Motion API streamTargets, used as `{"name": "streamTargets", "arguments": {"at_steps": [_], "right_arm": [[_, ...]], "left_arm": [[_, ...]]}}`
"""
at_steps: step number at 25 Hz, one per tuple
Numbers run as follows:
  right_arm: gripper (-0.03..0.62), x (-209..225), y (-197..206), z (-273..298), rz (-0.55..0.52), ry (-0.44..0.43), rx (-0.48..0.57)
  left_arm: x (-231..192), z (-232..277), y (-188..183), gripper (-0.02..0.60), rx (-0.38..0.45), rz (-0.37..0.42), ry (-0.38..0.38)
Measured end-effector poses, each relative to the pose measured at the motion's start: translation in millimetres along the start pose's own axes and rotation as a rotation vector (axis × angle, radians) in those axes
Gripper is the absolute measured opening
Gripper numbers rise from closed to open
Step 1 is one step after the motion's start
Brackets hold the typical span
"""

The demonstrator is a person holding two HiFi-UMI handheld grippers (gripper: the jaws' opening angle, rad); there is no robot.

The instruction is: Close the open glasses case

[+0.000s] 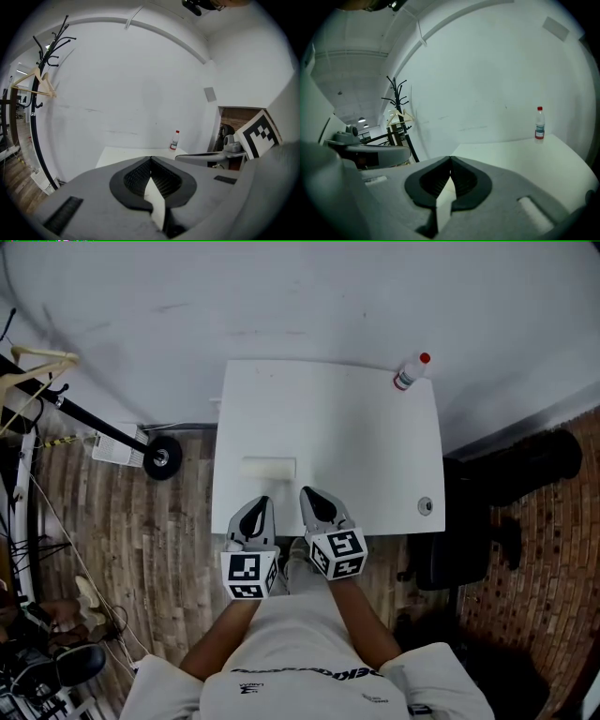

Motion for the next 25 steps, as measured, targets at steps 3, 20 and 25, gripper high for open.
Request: {"name": "streamTargets", "arguments": {"at_steps": [3,20,25], "right_arm": [[-0.003,-2,-12,-12,-0.013,0.007,0.027],[-0.003,-19,-53,-42,-0.056,-0.006,0.122],[-0.003,-17,-56,-41,-0.069,-0.008,0.138]], "left_arm": [[10,-7,-8,-0.002,0.020,0.020,0.017],[26,-35,-44,-0.002,0.112,0.071,0.050],[27,-35,-45,-0.002,0.123,0.084,0.052]]}}
Point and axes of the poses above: the fingertips, and each gripper's own axes: z forward along the fingers, x to its right, y out of its underside, the point moved 8 cm from there along -z, backward along the fingers, and after that the axes turned 13 degrees about -z, right-handed, at the moved point
